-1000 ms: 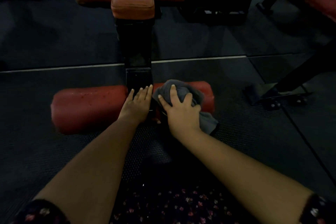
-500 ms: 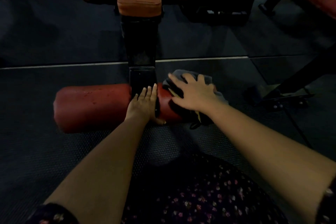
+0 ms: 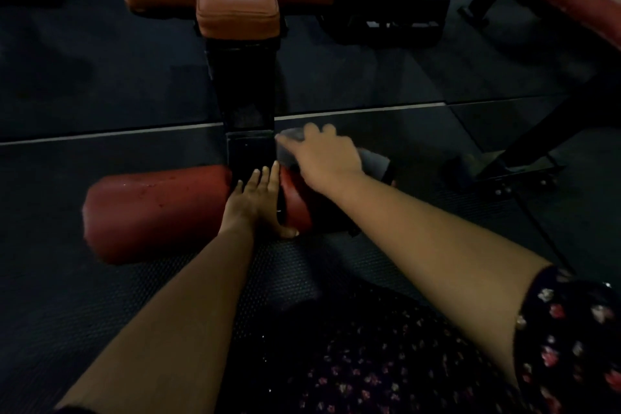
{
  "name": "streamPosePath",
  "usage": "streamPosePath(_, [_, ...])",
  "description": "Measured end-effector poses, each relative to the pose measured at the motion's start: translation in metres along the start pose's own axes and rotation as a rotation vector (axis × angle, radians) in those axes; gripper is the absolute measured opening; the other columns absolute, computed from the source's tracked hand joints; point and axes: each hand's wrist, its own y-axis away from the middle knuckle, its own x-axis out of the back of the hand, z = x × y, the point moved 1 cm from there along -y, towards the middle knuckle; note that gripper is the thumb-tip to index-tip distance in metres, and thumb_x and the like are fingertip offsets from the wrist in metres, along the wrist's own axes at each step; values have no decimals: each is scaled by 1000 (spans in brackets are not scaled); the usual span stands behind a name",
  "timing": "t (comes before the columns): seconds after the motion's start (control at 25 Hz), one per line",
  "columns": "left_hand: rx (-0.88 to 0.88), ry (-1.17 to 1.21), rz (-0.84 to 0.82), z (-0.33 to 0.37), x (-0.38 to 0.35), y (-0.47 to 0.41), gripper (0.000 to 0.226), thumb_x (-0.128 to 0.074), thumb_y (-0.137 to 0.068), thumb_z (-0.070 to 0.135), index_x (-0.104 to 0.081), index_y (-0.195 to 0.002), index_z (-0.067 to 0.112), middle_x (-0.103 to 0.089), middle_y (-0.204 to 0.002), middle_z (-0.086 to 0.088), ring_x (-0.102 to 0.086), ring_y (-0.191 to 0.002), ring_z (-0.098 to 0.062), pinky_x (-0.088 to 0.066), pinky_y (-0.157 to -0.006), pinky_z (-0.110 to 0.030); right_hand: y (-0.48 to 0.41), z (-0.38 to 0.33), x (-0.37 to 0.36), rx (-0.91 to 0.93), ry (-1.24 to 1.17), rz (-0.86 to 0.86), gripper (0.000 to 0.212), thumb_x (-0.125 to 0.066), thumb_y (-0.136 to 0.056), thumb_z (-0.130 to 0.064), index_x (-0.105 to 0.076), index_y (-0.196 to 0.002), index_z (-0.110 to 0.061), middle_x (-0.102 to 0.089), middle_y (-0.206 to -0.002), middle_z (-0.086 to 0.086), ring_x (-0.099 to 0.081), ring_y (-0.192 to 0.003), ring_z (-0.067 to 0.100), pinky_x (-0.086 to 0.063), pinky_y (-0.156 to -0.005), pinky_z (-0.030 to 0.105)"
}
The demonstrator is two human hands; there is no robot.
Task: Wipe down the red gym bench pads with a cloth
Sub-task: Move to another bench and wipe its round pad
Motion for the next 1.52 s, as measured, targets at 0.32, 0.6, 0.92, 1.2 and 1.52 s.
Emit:
streamPosePath(0.32, [-22, -15, 105, -1, -5, 9, 140, -65, -65, 78, 24, -150, 11, 2, -163, -11, -2, -151, -23, -10, -122, -43, 32, 90, -28, -9, 345, 43, 46, -29, -102, -26, -34, -146, -39, -39, -138, 10, -41, -119, 37, -45, -82, 47])
streamPosePath(0.6, [-42, -14, 108, -4, -2, 8, 140, -66, -65, 77, 24, -150, 10, 0, -163, -11, -3, -151, -24, -10, -122, -43, 60, 66, -41, -565, -104, 53, 53, -41, -98, -23, -27, -147, -41, -38, -134, 8, -41, -112, 35, -45, -83, 48])
streamPosePath(0.92, [-151, 187, 31, -14, 1, -3, 88, -54, -91, 54, -8, -157, 16, -11, -163, -11, -32, -141, -21, -31, -115, -32, 72, -49, -53, 23, -3, 235, 70, -62, -84, -33, -32, -147, -37, -43, -134, 15, -48, -98, 37, -50, -65, 42])
streamPosePath(1.2, [-117, 57, 237, -7, 5, 17, 136, -71, -62, 74, 10, -155, 15, -3, -164, -4, -15, -148, -26, -21, -118, -40, 106, 73, -85, 138, 196, 290, 81, -65, -79, -27, -25, -147, -46, -48, -133, 22, -54, -91, 44, -52, -61, 47])
streamPosePath(1.52, [-237, -15, 343, -20, 7, 17, 109, -71, -74, 60, -14, -155, 11, -21, -158, -10, -31, -142, -28, -25, -116, -38, 121, 61, -100, -46, 52, 325, 88, -77, -71, -30, -34, -148, -35, -46, -129, 20, -51, -92, 40, -52, -58, 42])
